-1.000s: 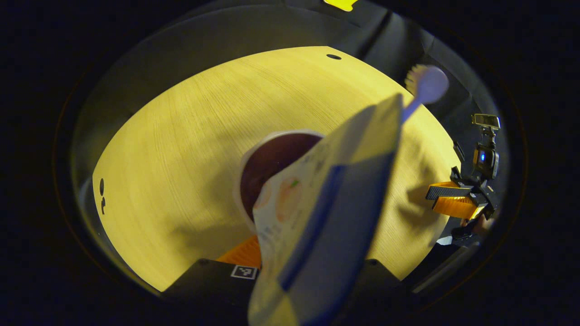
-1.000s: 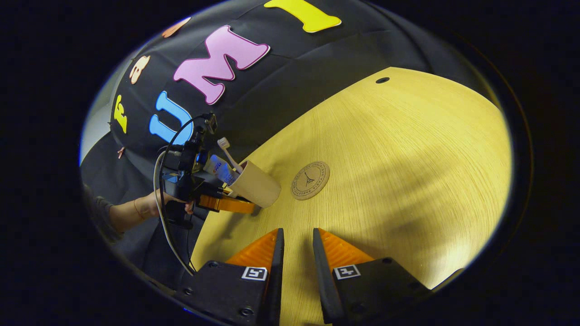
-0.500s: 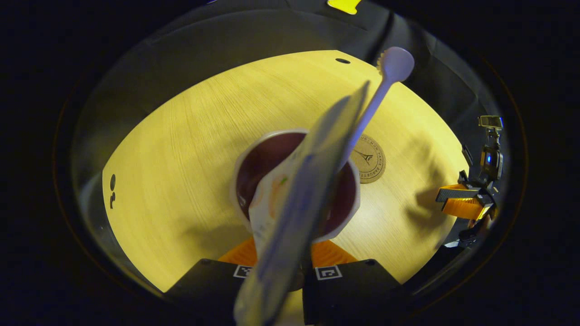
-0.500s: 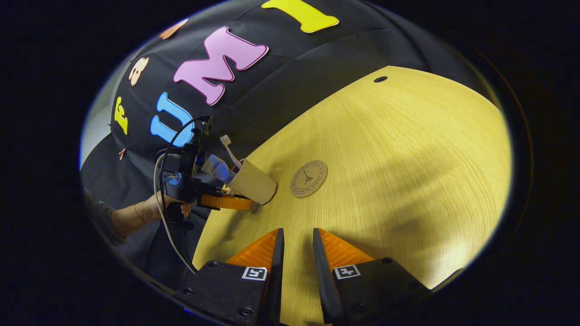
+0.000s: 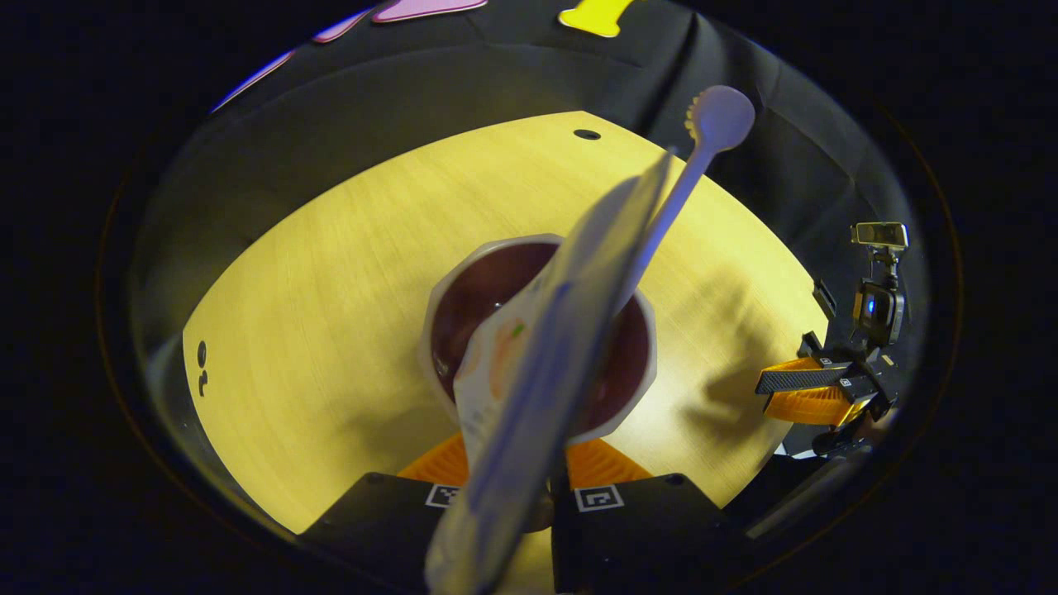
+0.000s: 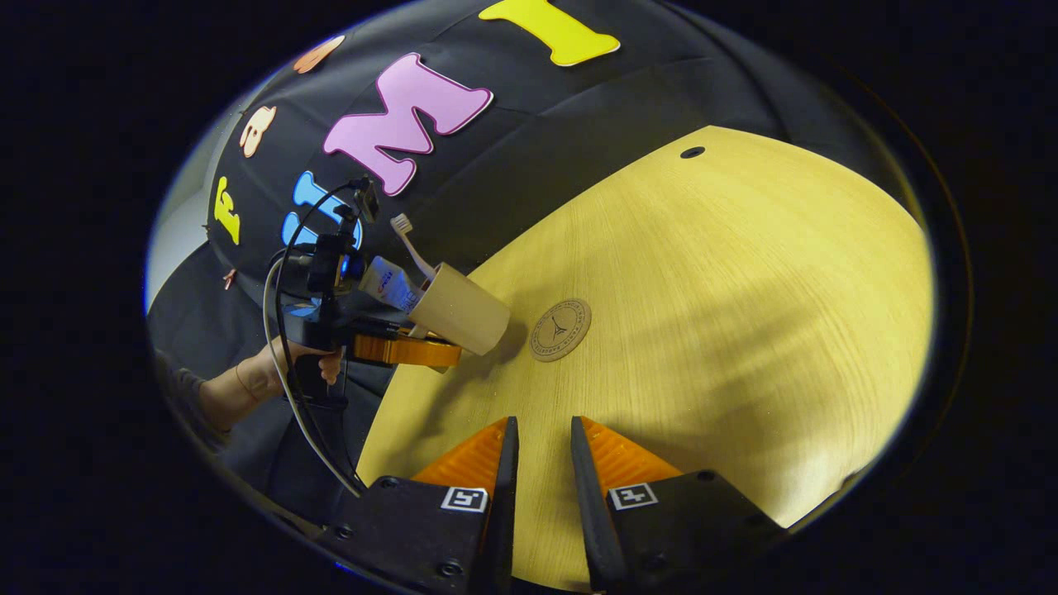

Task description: Put the toothbrush and toothpaste on the desktop into the cup, then pick up the cup and place it on the coaster on the desktop.

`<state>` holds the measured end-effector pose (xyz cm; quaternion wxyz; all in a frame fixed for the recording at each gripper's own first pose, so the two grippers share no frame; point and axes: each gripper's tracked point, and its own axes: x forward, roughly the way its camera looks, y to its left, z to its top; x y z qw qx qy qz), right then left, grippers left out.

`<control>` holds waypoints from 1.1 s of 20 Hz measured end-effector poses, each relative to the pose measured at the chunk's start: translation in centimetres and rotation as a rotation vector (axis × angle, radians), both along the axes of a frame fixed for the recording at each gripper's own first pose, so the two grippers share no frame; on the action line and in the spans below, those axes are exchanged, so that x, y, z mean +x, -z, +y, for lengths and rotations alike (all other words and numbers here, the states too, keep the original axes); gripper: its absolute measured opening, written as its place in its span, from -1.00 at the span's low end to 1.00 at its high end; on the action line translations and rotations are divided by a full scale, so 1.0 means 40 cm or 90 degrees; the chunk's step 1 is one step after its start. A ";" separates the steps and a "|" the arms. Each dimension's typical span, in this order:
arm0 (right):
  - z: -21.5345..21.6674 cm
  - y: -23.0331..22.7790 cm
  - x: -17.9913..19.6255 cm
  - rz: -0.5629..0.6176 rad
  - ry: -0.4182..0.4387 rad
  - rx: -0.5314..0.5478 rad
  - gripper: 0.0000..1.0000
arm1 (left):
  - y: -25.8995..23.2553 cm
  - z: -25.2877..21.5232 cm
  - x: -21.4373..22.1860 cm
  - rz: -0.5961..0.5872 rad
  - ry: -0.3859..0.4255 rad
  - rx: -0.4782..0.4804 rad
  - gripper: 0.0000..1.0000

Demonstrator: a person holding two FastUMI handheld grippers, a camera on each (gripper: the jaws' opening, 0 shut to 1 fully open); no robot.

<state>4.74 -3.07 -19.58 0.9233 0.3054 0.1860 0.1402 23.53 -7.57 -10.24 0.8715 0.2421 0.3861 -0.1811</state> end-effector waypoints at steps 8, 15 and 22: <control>-0.087 0.016 -0.027 0.011 0.017 0.001 -0.23 | 0.051 -0.083 0.027 0.016 0.007 0.011 -0.49; -0.126 0.042 -0.024 0.021 0.021 0.011 -0.23 | 0.073 -0.098 0.040 0.019 0.005 0.029 -0.48; -0.135 0.057 -0.018 0.027 0.019 0.008 -0.23 | 0.084 -0.106 0.050 0.026 0.002 0.041 -0.48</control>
